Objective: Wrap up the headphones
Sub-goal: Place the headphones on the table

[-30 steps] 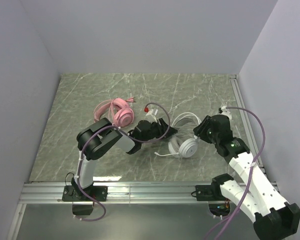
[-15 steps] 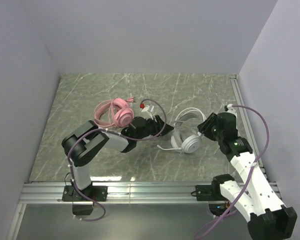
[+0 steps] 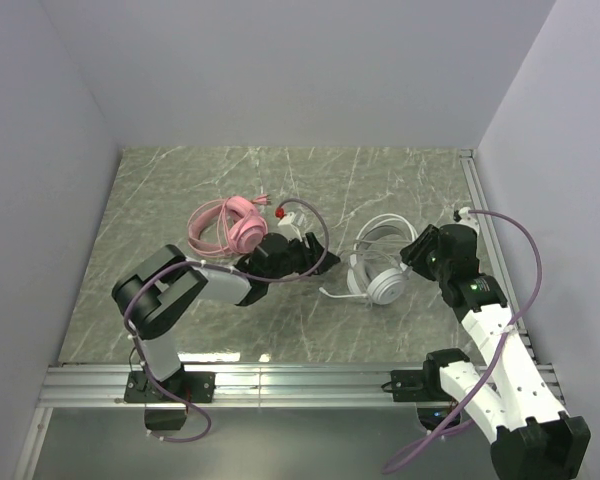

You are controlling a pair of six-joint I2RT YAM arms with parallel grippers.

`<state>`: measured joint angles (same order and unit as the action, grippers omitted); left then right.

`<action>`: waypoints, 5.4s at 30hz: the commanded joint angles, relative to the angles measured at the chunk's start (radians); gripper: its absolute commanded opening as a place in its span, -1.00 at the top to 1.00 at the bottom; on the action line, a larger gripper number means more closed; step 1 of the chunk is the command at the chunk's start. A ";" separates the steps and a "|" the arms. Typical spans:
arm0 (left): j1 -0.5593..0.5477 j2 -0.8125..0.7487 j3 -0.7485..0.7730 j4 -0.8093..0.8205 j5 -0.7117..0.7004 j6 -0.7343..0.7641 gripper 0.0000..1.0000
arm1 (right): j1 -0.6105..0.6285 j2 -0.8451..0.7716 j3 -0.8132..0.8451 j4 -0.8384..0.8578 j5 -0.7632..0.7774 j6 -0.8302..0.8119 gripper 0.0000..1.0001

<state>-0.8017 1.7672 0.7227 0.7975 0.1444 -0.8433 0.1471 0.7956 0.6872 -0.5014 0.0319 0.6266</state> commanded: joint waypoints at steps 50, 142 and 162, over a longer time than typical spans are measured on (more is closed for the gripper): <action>0.012 -0.081 0.112 -0.284 -0.023 0.073 0.05 | -0.119 0.025 0.179 0.044 0.263 -0.172 0.66; -0.143 0.615 0.713 -0.231 -0.094 -0.224 0.46 | 0.172 0.542 0.552 -0.187 0.645 -0.223 0.79; -0.151 0.655 0.652 -0.103 -0.068 -0.333 0.42 | 0.204 0.724 0.788 -0.370 0.686 -0.240 0.78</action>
<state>-0.9379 2.3871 1.3788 0.7315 0.0704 -1.1660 0.3405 1.4979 1.3834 -0.8242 0.6662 0.3813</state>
